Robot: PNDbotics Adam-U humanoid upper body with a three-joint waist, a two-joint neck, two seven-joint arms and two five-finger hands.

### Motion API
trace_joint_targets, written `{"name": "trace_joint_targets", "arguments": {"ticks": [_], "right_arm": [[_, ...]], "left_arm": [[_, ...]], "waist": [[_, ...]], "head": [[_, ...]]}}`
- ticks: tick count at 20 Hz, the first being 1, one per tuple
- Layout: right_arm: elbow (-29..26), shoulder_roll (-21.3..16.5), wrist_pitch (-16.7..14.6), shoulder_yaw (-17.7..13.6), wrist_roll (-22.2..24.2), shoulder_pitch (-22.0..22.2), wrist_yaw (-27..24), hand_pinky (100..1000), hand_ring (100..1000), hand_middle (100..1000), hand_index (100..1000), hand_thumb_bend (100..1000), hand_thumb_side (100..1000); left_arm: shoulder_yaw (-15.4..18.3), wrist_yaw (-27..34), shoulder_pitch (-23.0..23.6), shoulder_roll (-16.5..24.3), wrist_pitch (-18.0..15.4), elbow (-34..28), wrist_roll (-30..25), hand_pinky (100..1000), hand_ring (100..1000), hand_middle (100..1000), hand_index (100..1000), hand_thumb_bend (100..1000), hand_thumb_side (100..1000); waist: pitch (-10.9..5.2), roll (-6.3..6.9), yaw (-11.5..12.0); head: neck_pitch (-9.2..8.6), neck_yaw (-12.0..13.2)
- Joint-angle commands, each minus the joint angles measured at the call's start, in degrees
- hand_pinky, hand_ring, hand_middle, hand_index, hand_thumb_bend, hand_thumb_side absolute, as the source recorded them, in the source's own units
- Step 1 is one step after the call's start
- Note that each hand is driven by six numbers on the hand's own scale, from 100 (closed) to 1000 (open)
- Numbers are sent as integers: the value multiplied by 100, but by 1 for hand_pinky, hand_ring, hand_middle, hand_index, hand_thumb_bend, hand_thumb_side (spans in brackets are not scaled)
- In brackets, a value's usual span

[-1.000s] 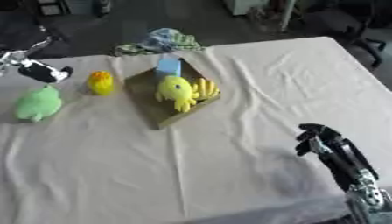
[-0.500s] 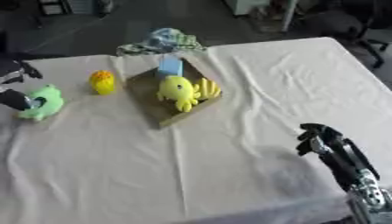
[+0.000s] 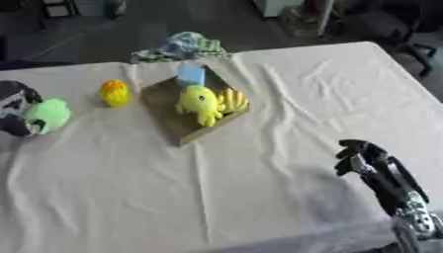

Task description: Pick up objects on the table and place them in the box.

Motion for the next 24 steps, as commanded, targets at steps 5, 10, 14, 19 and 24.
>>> {"name": "trace_joint_targets", "arguments": {"ticks": [5, 10, 14, 19, 24], "right_arm": [[-39, -107, -12, -15, 0, -43, -3, 510, 531, 553, 754, 100, 552], [-41, -103, -12, -19, -4, -37, -3, 510, 531, 553, 754, 100, 555], [-42, -101, -9, -23, -8, -33, 1, 510, 531, 554, 754, 100, 554], [-36, -100, -8, -25, -12, -24, 1, 510, 531, 554, 754, 100, 557], [-30, -101, -8, -31, -13, -17, 4, 510, 531, 554, 754, 100, 557]], "left_arm": [[-25, -115, 24, 15, 8, 197, 726, 731, 671, 696, 799, 229, 296], [-43, -247, 3, 21, -63, 374, 510, 844, 817, 863, 901, 336, 384], [-23, -290, 35, -4, -91, 398, 314, 807, 781, 832, 881, 304, 411], [-42, -345, 56, -44, -115, 389, 353, 648, 573, 596, 727, 195, 287], [34, -229, 10, -38, -53, 55, 787, 424, 314, 290, 467, 100, 228]], "waist": [[0, -47, -14], [1, -43, -12], [0, -47, -12], [-4, -55, -11], [-9, -65, 1]], "head": [[-20, -12], [-20, -5], [-20, -13], [-20, -12], [-20, -23]]}}
